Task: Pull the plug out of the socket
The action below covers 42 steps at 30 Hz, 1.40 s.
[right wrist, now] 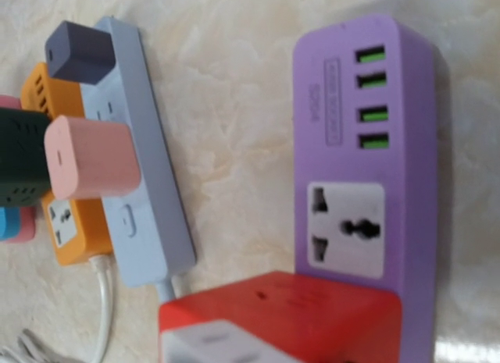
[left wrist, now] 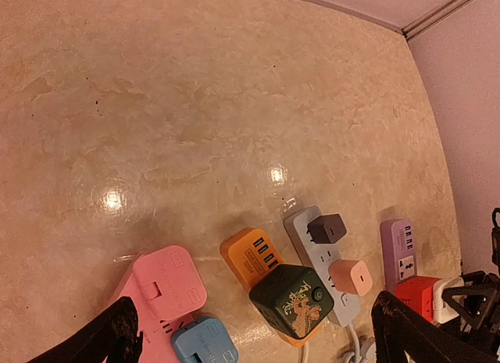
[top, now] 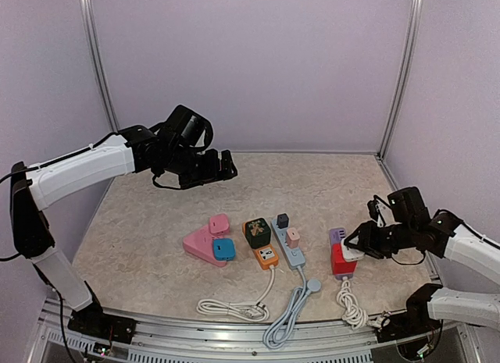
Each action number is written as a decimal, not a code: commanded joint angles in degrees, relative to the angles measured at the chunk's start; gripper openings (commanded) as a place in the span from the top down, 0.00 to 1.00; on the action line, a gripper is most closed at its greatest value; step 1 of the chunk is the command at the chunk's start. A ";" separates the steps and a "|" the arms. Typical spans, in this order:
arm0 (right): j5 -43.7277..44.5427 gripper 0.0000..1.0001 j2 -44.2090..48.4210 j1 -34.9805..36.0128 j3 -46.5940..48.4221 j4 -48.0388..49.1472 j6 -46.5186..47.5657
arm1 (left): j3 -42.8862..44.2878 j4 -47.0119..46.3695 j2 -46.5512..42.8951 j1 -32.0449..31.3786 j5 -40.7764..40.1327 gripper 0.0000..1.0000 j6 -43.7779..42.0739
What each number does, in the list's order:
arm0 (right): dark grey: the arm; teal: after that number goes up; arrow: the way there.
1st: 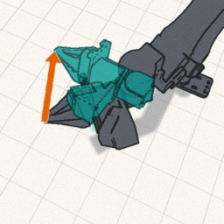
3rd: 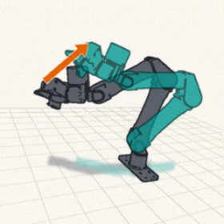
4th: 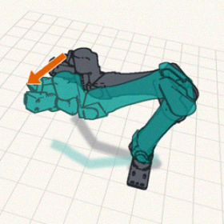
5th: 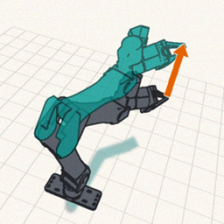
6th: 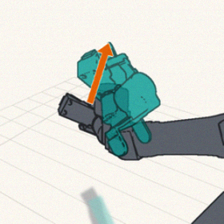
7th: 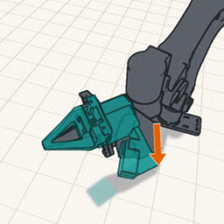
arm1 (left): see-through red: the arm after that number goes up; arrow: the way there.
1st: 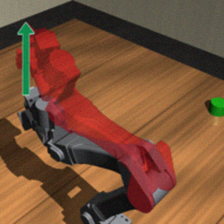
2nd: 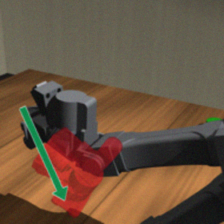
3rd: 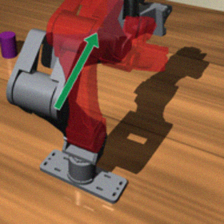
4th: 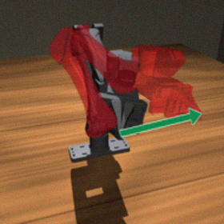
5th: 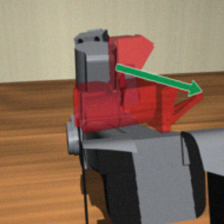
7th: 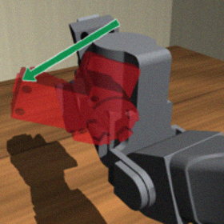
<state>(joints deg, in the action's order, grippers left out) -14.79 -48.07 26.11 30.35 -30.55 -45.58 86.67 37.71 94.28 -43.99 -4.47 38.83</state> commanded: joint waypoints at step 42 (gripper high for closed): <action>5.51 0.48 -9.35 -0.05 -10.16 -0.68 3.43 | -0.82 1.86 0.52 -0.29 -0.34 0.01 0.90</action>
<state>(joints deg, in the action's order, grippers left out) -14.37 -52.86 26.06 25.82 -23.03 -41.56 86.08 38.37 95.35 -44.10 -3.64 39.66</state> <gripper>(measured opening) 0.526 0.990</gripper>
